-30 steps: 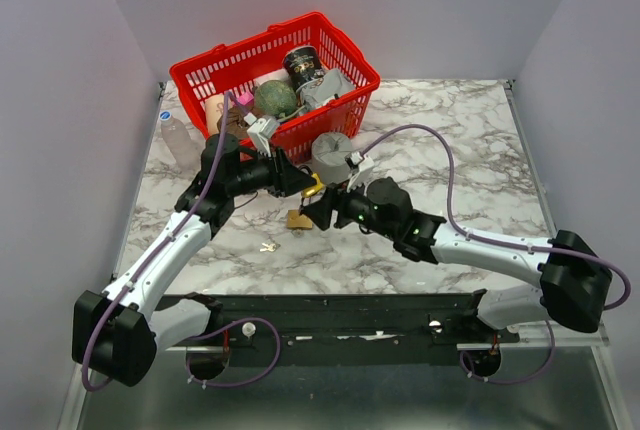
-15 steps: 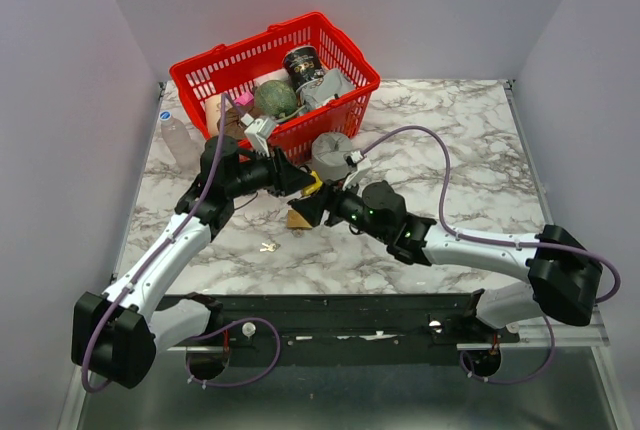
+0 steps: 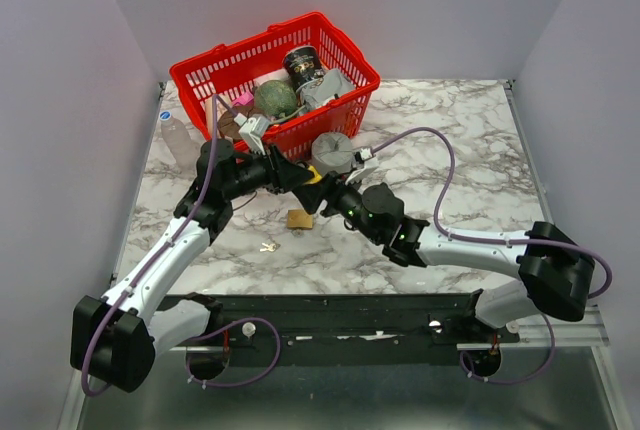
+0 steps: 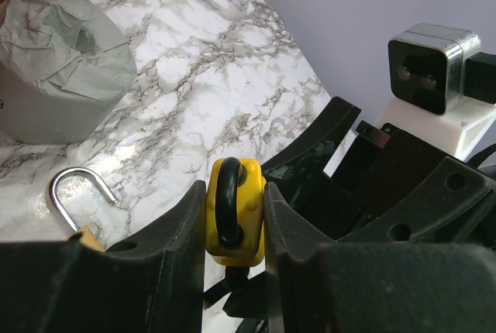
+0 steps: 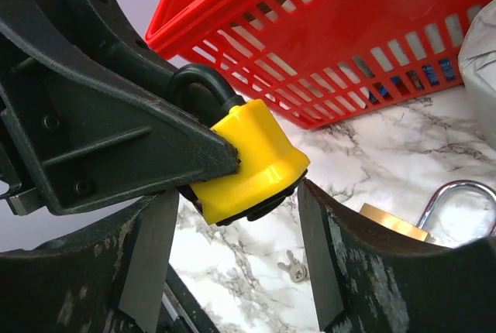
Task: Unlock with the key
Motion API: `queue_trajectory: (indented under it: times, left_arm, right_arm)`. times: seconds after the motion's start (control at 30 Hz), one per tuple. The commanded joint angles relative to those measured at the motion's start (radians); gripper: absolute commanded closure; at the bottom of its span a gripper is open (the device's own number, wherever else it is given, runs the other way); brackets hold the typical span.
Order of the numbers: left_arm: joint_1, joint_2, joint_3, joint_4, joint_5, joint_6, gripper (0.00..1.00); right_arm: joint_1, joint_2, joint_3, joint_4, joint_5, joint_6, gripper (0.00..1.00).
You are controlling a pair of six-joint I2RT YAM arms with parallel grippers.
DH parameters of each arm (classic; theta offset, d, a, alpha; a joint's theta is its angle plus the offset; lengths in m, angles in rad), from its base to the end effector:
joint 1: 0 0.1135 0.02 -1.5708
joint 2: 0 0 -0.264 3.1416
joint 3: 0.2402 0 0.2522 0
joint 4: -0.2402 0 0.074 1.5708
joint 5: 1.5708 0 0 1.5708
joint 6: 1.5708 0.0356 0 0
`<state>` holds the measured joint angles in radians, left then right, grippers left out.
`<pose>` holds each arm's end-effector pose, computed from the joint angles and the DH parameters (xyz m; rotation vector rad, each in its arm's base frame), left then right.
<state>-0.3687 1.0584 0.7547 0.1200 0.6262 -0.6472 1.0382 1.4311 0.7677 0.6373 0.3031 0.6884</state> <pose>0.2195 -0.1072 0.3088 0.2347 1.8878 -1.2624 0.1722 0.2713 0.2685 -0.0464 1.7079 1.0835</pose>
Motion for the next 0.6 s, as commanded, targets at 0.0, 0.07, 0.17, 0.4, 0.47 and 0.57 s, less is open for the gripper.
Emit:
queue_trajectory:
  times: [0.0,0.07,0.17,0.4,0.47,0.57]
  left_arm:
    - [-0.004,-0.028,-0.006,0.007,0.011,-0.005,1.00]
    - [-0.004,-0.026,0.003,-0.011,-0.005,0.012,1.00]
    - [0.005,-0.028,0.015,-0.055,-0.046,0.034,1.00]
    - [0.059,-0.023,0.031,-0.118,-0.124,0.044,1.00]
    - [0.071,-0.018,0.040,-0.158,-0.149,0.050,1.00]
    - [0.096,-0.020,0.041,-0.164,-0.154,0.050,1.00]
  right_arm:
    - [-0.007,0.009,0.038,0.119,0.156,-0.027,0.30]
    - [-0.009,0.006,0.035,0.108,0.142,-0.032,0.30]
    - [-0.009,-0.006,0.021,0.088,0.108,-0.062,0.28]
    - [-0.007,-0.155,-0.056,-0.005,-0.109,-0.164,0.23]
    - [-0.009,-0.236,-0.080,-0.068,-0.168,-0.168,0.22]
    - [-0.007,-0.313,-0.111,-0.168,-0.211,-0.164,0.21]
